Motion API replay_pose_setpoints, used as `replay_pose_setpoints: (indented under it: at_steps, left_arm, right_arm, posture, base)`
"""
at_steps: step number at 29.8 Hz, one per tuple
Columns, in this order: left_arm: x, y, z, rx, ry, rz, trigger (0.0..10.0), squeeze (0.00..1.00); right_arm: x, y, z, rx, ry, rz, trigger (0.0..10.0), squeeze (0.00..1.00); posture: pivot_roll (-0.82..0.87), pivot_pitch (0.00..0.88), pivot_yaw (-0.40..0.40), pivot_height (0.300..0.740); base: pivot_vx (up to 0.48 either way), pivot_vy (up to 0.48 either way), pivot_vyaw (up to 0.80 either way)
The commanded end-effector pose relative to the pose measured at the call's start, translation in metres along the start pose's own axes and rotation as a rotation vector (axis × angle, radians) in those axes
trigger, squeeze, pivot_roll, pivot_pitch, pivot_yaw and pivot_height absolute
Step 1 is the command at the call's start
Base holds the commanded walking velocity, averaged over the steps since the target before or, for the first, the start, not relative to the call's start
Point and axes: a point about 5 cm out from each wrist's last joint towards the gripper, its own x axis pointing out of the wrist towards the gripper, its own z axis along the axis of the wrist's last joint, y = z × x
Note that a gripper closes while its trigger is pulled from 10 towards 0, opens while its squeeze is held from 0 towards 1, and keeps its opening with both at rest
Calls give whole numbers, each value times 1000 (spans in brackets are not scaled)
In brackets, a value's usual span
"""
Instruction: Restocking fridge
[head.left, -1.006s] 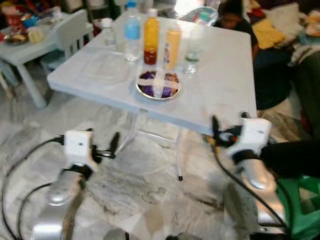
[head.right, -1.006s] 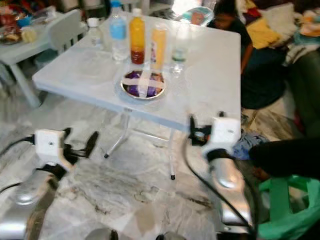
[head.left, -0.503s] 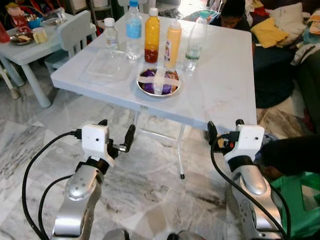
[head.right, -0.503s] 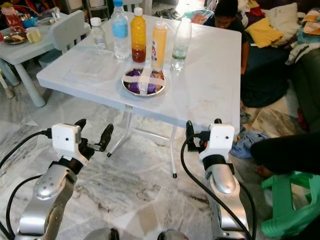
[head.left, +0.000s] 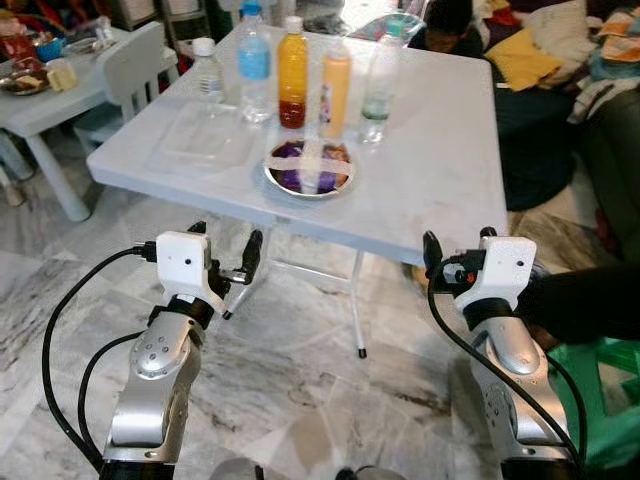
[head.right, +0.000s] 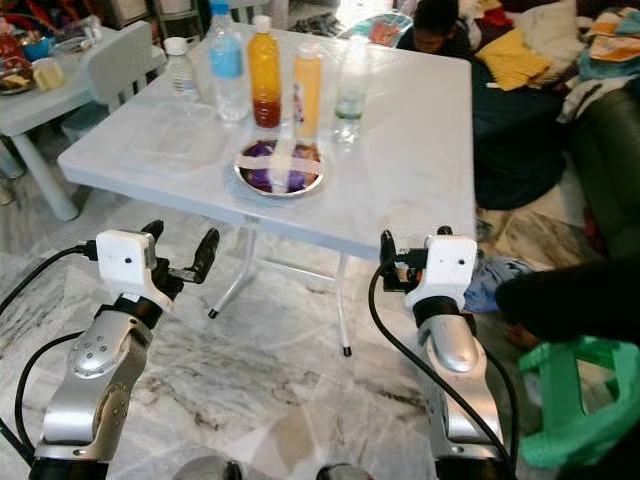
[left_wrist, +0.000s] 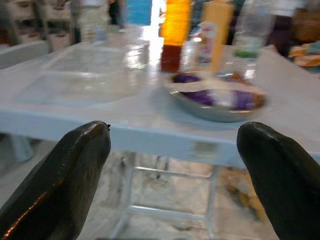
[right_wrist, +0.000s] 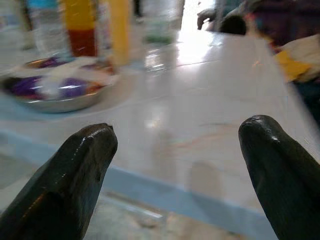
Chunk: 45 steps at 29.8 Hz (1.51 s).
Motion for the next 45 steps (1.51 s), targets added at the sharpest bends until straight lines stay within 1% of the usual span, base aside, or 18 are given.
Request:
replay_pose_setpoints:
  at_steps: [1, 3, 4, 5, 6, 10, 13, 14, 15, 20, 23, 26, 29, 40, 43, 45]
  left_arm:
    - [0, -1, -1, -8, -4, 1, 10000, 0]
    - [0, -6, -4, -19, 0, -3, 10000, 0]
    - [0, -6, -4, -19, 0, -3, 10000, 0]
    - [-1, -12, -6, -36, 4, -21, 10000, 0]
    - [-1, -14, -6, -42, 5, -28, 10000, 0]
    - [-1, -16, -7, -52, 2, -31, 10000, 0]
    - [-2, -14, -8, -51, 3, -28, 10000, 0]
    - [-1, -10, -9, -52, 11, -11, 10000, 0]
    - [-1, -9, -8, -52, 10, -8, 10000, 0]
    - [0, -9, -7, -55, 4, -10, 10000, 0]
    - [1, -10, -6, -62, -2, -12, 10000, 0]
    - [1, -9, -1, -71, -36, -7, 10000, 0]
    - [0, -9, 5, -79, -69, -3, 10000, 0]
    - [2, -8, 20, -87, -111, 12, 10000, 0]
    - [1, -4, 18, -73, -102, 26, 10000, 0]
    - [-2, 5, 13, -57, -80, 75, 10000, 0]
  right_arm:
    - [-1, -2, 6, -13, -24, -11, 10000, 0]
    - [-1, -4, 6, -20, -24, -13, 10000, 0]
    - [-1, -4, 6, -20, -24, -13, 10000, 0]
    - [1, -6, 7, -19, -30, -15, 10000, 0]
    - [2, -7, 8, -17, -32, -16, 10000, 0]
    - [4, -8, 8, -19, -33, -18, 10000, 0]
    - [5, -6, 8, -24, -39, -7, 10000, 0]
    - [5, -4, 9, -24, -44, 1, 10000, 0]
    - [5, -4, 8, -23, -41, 0, 10000, 0]
    - [4, -3, 6, -24, -35, 6, 10000, 0]
    - [4, -3, 6, -26, -33, 4, 10000, 0]
    - [3, -4, 7, -28, -35, 3, 10000, 0]
    - [2, -5, 6, -31, -37, 1, 10000, 0]
    - [3, -2, 5, -37, -34, 13, 10000, 0]
    - [4, -2, 5, -37, -32, 15, 10000, 0]
    - [7, -1, 4, -19, -13, 38, 10000, 0]
  posture:
    - [0, 99, -41, 740]
    - [-3, 100, -42, 740]
    - [-3, 100, -42, 740]
    - [-1, 100, -47, 740]
    - [-1, 99, -48, 740]
    - [4, 100, -53, 740]
    - [8, 100, -56, 740]
    - [9, 99, -58, 740]
    - [9, 100, -58, 740]
    - [6, 99, -57, 740]
    - [3, 99, -54, 740]
    - [2, 101, -53, 740]
    - [2, 104, -53, 740]
    - [12, 104, -60, 740]
    - [12, 103, -60, 740]
    - [12, 104, -60, 740]
  base:
    - [412, 247, 0]
    - [412, 246, -400]
    - [412, 244, -800]
    - [416, 240, -800]
    - [416, 240, -800]
    - [395, 272, -234]
    - [358, 317, 0]
    - [356, 322, 0]
    - [356, 322, 0]
    - [345, 334, 0]
    - [81, 417, 0]
    - [0, 447, 0]
    - [0, 0, 0]
    - [0, 0, 0]
    - [0, 0, 0]
    - [0, 0, 0]
